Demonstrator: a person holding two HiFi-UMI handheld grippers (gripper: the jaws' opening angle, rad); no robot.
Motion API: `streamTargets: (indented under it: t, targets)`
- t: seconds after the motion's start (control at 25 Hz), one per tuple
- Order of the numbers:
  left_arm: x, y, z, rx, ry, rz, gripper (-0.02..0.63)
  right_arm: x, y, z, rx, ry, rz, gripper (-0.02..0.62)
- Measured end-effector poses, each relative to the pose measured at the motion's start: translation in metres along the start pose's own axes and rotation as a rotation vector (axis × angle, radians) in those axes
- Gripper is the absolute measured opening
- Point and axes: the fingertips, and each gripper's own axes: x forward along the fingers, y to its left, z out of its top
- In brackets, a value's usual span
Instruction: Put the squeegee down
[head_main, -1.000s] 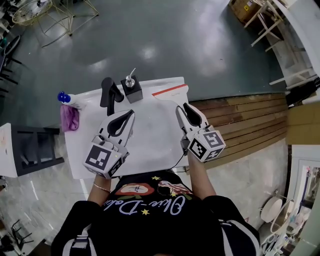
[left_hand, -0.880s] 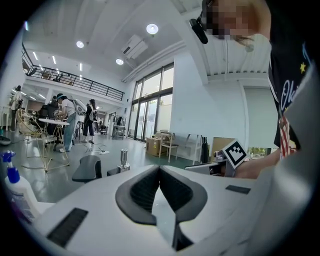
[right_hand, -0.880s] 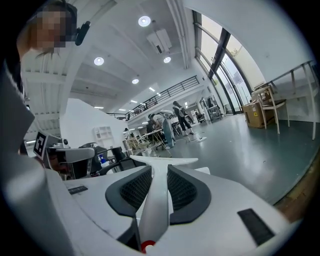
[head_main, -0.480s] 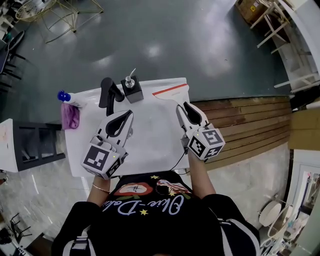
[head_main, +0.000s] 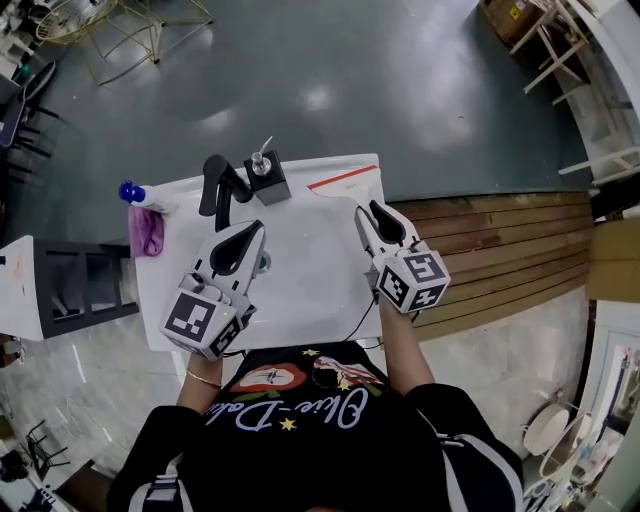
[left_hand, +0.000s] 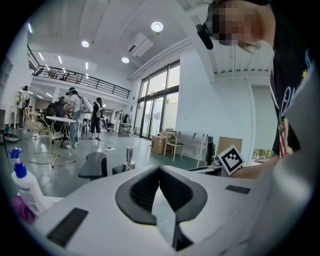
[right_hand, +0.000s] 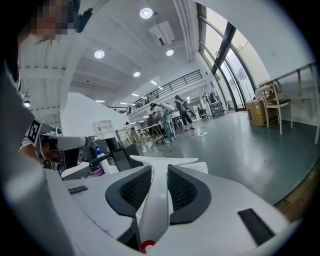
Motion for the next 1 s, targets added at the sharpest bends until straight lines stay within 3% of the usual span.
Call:
streamTargets:
  t: [1.0]
  targets:
    - [-0.013,0.002,-0.004,-0.014,0.016,0.046,-0.006,0.019,-0.012,-0.025,-0.042,0.1,0.002,0.118]
